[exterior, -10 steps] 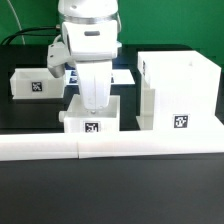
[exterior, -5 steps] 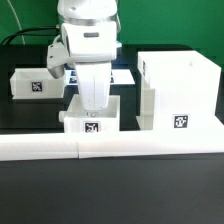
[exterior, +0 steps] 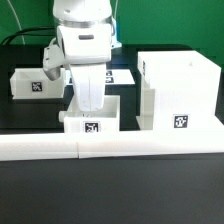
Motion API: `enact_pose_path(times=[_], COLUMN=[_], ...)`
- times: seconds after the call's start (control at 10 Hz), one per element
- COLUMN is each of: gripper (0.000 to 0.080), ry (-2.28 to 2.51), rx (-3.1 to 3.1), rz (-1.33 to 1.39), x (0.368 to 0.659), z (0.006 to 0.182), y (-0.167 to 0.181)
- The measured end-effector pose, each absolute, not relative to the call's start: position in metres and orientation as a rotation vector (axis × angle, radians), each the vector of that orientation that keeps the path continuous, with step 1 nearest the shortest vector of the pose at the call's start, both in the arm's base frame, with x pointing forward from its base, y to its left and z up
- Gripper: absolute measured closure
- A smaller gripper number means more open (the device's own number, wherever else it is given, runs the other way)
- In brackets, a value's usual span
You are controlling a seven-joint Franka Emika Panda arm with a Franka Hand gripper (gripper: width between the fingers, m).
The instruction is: Assemble drawer
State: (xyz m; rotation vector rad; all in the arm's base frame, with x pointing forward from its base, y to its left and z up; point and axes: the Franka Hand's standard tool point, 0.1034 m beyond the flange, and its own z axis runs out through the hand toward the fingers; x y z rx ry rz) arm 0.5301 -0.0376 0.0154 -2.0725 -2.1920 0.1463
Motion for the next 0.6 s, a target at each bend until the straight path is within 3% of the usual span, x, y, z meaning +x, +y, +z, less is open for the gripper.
enact_pose_path(times=[0.6], gripper=[0.0150], ry=[-2.209], rx=[-2.098], rz=[0.099], x=[0.5317], z=[0.0113], y=[-0.0377])
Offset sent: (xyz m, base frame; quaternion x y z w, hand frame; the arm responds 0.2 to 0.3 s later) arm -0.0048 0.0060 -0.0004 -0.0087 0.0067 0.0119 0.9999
